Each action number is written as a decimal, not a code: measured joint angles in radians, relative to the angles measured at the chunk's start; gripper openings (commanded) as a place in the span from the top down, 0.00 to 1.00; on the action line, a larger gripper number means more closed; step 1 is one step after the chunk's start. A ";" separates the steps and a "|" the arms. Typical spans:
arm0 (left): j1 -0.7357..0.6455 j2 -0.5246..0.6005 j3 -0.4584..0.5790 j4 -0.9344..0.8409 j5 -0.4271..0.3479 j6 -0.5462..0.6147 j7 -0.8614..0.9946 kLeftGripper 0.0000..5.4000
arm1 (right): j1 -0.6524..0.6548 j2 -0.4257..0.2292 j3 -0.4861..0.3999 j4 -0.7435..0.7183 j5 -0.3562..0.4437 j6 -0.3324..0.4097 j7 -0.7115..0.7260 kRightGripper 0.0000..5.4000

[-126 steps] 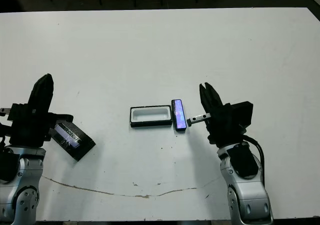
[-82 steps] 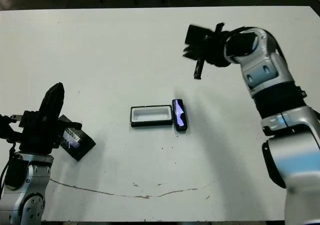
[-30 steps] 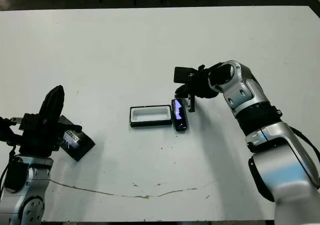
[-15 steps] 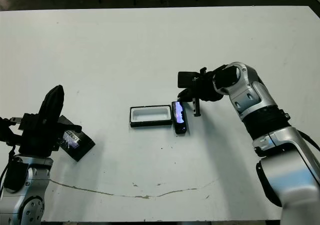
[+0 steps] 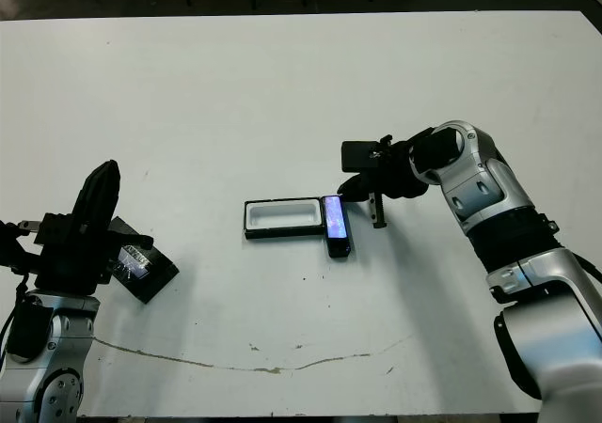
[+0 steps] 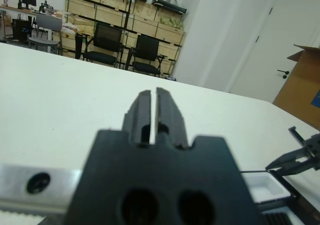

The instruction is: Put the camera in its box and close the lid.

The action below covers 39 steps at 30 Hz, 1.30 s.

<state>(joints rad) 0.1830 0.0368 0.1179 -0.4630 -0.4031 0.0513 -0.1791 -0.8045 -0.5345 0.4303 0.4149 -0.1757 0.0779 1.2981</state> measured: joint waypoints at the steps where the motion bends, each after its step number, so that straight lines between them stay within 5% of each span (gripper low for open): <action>1: 0.000 0.000 0.000 0.000 -0.001 0.000 0.000 1.00 | 0.005 -0.003 -0.002 -0.007 0.006 0.009 0.008 1.00; 23: 0.000 0.000 -0.001 0.000 0.009 -0.003 0.001 1.00 | 0.042 -0.030 -0.009 -0.079 0.035 0.029 0.057 1.00; 28: 0.003 0.000 -0.002 -0.002 0.009 -0.004 0.001 1.00 | 0.043 -0.089 -0.007 -0.185 -0.051 0.035 0.007 1.00; 34: 0.009 -0.002 -0.006 -0.008 0.010 -0.004 0.005 1.00 | 0.130 -0.202 -0.128 -0.463 -0.065 0.153 -0.063 1.00; 39: 0.010 -0.005 -0.014 -0.010 0.010 -0.002 0.009 1.00 | 0.364 -0.184 -0.356 -0.809 0.039 0.395 -0.223 1.00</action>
<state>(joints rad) 0.1925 0.0317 0.1042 -0.4725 -0.3926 0.0488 -0.1700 -0.4402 -0.7183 0.0740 -0.3940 -0.1366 0.4725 1.0751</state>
